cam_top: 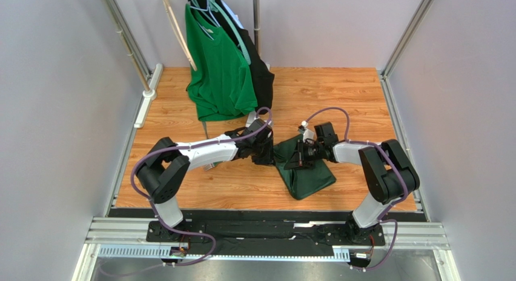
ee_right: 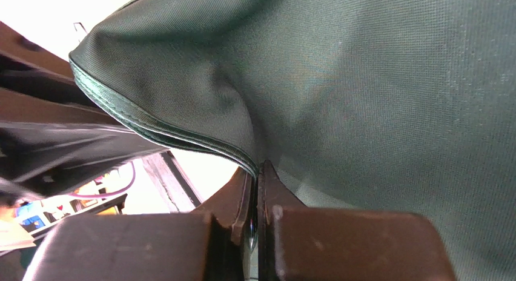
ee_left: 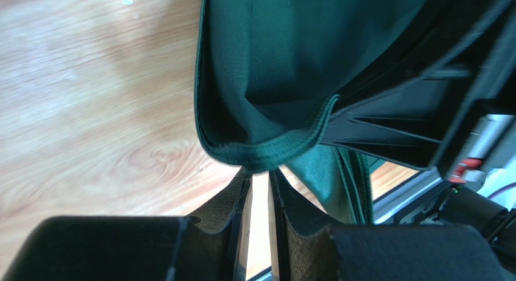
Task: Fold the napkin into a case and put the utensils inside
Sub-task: Fold the lower triangle-folded napkin at the center of the board.
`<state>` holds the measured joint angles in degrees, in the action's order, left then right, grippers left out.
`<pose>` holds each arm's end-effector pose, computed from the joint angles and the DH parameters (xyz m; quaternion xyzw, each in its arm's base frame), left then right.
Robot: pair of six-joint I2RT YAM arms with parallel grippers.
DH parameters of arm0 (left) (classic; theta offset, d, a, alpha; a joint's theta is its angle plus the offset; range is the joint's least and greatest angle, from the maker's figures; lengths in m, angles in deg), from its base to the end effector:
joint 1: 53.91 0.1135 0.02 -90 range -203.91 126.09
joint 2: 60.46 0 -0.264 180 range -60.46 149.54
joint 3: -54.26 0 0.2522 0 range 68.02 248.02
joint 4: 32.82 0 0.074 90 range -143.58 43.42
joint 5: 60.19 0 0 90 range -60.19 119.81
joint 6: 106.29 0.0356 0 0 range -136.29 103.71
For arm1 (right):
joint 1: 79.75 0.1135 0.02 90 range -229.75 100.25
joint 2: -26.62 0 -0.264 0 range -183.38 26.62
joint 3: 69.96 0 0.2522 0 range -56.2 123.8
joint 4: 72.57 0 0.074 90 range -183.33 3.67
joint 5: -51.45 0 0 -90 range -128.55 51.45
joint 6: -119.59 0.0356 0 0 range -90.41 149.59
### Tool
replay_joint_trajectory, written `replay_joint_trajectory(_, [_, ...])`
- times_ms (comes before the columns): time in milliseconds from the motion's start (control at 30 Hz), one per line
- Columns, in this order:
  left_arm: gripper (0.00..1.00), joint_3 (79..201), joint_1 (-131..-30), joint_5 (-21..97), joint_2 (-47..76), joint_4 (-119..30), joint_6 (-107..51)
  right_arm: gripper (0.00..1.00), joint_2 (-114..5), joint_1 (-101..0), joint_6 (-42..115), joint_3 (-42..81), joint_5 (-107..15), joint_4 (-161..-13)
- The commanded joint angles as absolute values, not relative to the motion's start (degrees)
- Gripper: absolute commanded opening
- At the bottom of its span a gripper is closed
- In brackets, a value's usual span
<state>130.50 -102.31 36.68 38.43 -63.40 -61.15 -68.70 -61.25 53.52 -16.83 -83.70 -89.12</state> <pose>0.2352 -0.2713 0.1896 0.0481 0.9462 -0.2679 0.1749 0.2601 0.1137 0.1223 -0.0612 0.8931 0.4347 0.0981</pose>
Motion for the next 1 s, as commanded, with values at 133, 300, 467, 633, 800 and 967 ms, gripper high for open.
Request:
replay_joint_trajectory(133, [0.22, 135.5, -102.8, 41.5, 42.8, -60.0, -62.2, 0.00, -69.7, -62.7, 53.1, -15.4, -86.6, -88.1])
replay_joint_trajectory(300, [0.23, 133.2, -102.8, 41.2, 40.4, -58.8, -63.1, 0.00, -67.2, -61.7, 56.5, -16.7, -85.8, -85.2])
replay_joint_trajectory(467, [0.26, 128.3, -102.6, 39.1, 34.2, -58.8, -63.8, 0.00, -64.0, -59.2, 63.2, -17.4, -84.4, -82.6])
replay_joint_trajectory(633, [0.28, 123.4, -101.5, 37.7, 27.3, -59.4, -64.1, 0.00, -62.7, -55.4, 72.5, -17.9, -82.7, -76.0])
replay_joint_trajectory(800, [0.29, 121.2, -100.6, 37.1, 23.7, -60.1, -64.0, 0.00, -65.2, -52.6, 77.8, -18.5, -82.6, -69.0])
replay_joint_trajectory(967, [0.28, 122.6, -100.6, 38.5, 25.5, -60.3, -64.0, 0.00, -65.1, -52.9, 78.6, -19.6, -82.5, -67.4])
